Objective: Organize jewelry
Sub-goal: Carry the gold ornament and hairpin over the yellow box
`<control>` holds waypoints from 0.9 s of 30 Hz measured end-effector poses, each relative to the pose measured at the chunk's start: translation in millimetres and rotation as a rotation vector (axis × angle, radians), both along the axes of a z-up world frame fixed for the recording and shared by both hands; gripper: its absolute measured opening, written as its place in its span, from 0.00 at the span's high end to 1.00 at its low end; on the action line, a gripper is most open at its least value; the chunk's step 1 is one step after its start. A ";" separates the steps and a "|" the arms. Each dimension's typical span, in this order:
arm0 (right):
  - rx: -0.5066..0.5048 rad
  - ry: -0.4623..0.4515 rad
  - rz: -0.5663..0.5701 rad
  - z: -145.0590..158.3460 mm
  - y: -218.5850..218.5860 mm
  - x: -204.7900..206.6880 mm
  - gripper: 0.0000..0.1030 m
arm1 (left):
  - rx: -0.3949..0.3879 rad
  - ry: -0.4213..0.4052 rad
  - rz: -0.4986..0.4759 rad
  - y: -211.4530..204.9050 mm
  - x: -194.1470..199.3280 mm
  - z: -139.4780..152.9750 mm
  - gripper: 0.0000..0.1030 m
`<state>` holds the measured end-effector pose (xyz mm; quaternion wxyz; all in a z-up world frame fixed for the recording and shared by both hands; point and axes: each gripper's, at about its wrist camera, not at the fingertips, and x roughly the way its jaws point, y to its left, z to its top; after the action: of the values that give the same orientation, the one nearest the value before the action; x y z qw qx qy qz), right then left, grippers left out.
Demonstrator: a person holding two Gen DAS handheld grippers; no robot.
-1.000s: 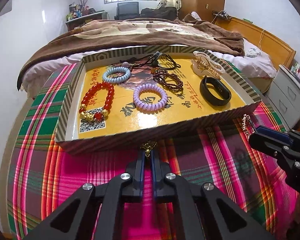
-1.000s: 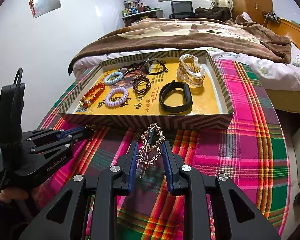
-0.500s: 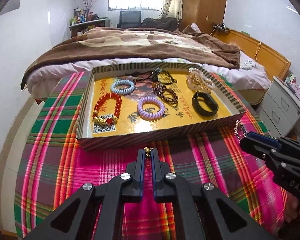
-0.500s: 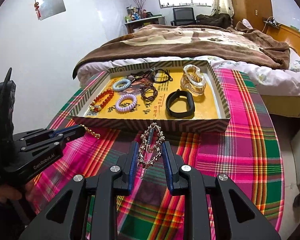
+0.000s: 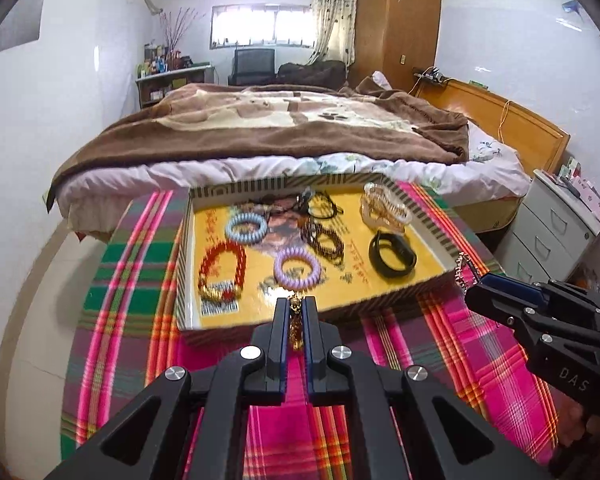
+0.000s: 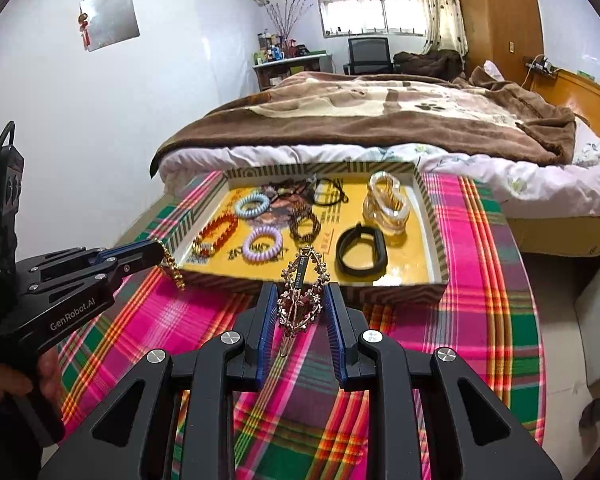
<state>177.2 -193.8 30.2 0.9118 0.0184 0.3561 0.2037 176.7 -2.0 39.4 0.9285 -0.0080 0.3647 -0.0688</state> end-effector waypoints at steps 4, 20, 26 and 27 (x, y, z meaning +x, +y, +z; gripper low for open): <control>0.004 -0.011 -0.003 5.8 4.3 10.1 0.76 | -0.007 -0.011 -0.002 4.6 11.6 7.9 0.95; 0.007 0.009 -0.023 -0.3 21.5 61.8 0.76 | -0.031 0.003 0.024 29.9 74.5 5.6 0.94; 0.007 0.015 -0.031 -3.1 24.7 74.7 0.76 | -0.030 0.005 0.027 33.7 89.7 2.9 0.94; 0.008 0.017 -0.033 -3.6 25.4 76.8 0.76 | -0.028 0.004 0.026 34.1 92.5 2.9 0.94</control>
<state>254.0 -168.4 26.6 0.9119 0.0294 0.3626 0.1901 269.2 32.1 42.3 0.9284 -0.0257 0.3654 -0.0619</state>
